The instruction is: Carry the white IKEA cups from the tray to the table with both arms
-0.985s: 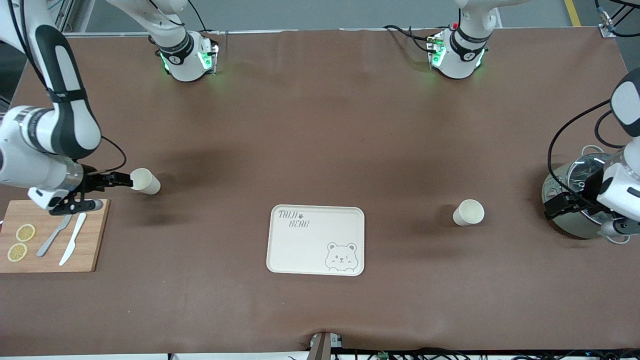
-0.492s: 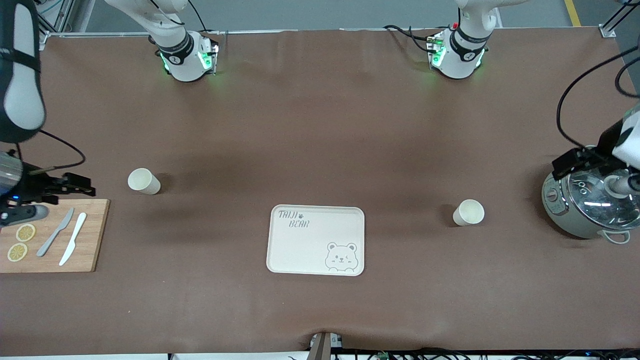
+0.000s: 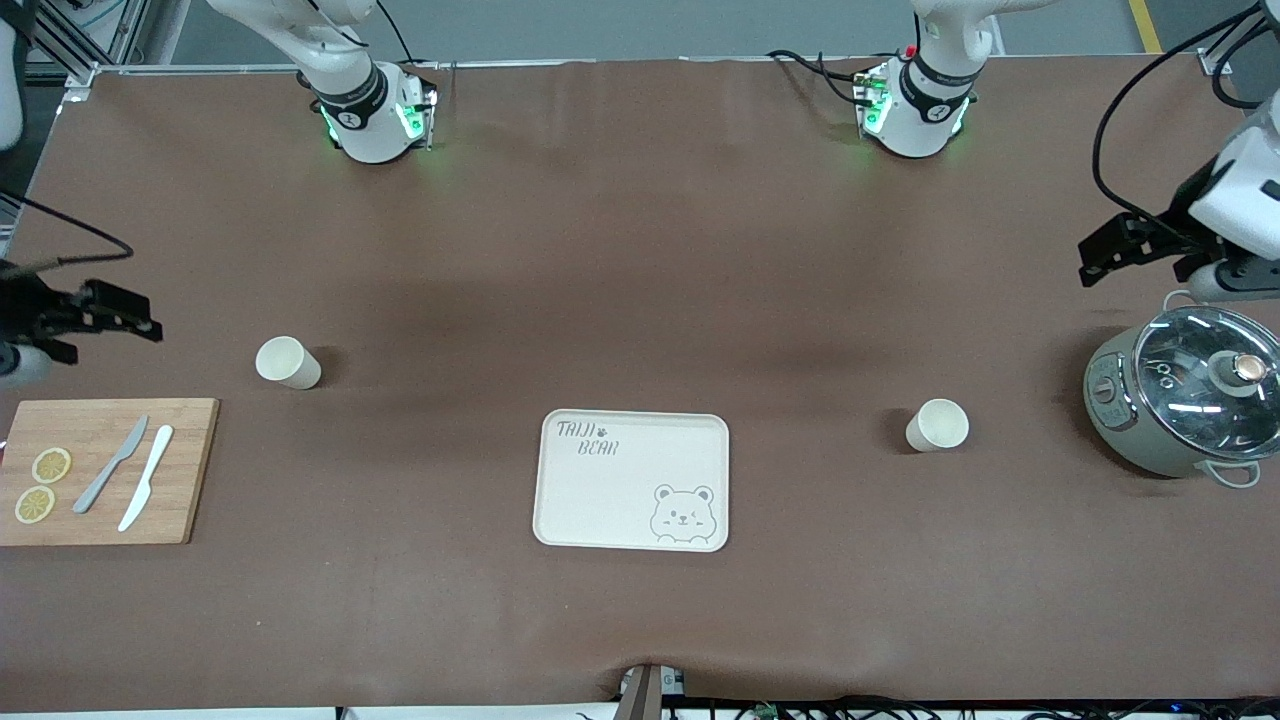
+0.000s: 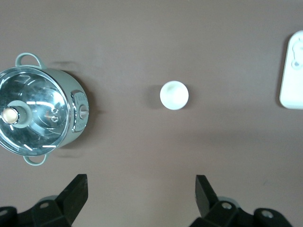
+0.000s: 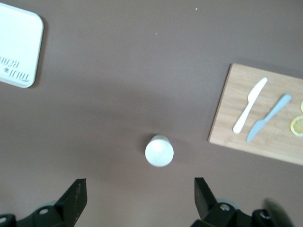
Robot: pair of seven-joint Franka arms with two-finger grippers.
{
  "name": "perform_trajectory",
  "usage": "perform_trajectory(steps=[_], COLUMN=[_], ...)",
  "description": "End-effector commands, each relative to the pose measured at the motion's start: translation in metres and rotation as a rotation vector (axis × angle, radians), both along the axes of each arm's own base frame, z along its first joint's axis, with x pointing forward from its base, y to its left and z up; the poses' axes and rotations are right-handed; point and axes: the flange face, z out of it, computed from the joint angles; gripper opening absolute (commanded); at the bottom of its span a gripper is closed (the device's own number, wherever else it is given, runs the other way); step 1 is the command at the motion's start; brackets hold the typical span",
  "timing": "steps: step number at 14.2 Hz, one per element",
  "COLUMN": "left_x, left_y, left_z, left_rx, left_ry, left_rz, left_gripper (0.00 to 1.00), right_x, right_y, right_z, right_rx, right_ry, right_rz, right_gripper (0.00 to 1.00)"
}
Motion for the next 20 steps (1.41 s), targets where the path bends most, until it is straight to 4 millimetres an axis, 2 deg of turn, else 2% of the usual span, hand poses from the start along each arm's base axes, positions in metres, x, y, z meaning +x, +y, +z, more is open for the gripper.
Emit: perform_trajectory(steps=[1,3,6,8,10,13,15,17,18,20], left_x=[-0.021,-0.027,-0.022,-0.01,-0.007,-0.009,-0.01,-0.011,-0.011,-0.016], left_y=[-0.008,-0.014,-0.006,-0.001,-0.002,0.005,0.004,-0.002,-0.004,-0.03], left_z=[0.009,0.016,0.02,0.008,0.001,0.005,0.008,0.009,0.01,0.014], left_rx=[-0.003,0.001,-0.004,-0.008,-0.01,-0.008,-0.008,-0.009,-0.014,-0.019], left_ry=[-0.013,-0.028,-0.037,-0.019,-0.006,-0.009,-0.014,-0.017,-0.019,-0.022], left_rz=[-0.037,-0.045,-0.033,-0.029,-0.029,-0.016,-0.019,-0.029,-0.032,-0.056], left_gripper=[1.0,1.0,1.0,1.0,1.0,1.0,1.0,1.0,1.0,1.0], right_x=[-0.051,-0.065,-0.078,-0.088,-0.09,-0.088,-0.086,-0.087,-0.087,-0.088], right_y=[0.003,0.012,0.026,0.037,0.03,0.05,0.053,0.071,0.071,0.076], right_z=[0.021,0.032,0.038,0.052,0.052,0.054,0.052,0.053,0.052,0.056], right_rx=[-0.001,-0.004,0.049,0.045,0.042,0.032,0.025,0.003,-0.008,-0.057], right_ry=[-0.008,-0.013,0.041,0.026,0.037,0.029,0.03,0.027,0.026,0.009], right_rz=[-0.01,-0.024,-0.152,-0.177,-0.19,-0.15,-0.143,-0.108,-0.106,-0.089], right_gripper=[1.0,1.0,1.0,1.0,1.0,1.0,1.0,1.0,1.0,1.0])
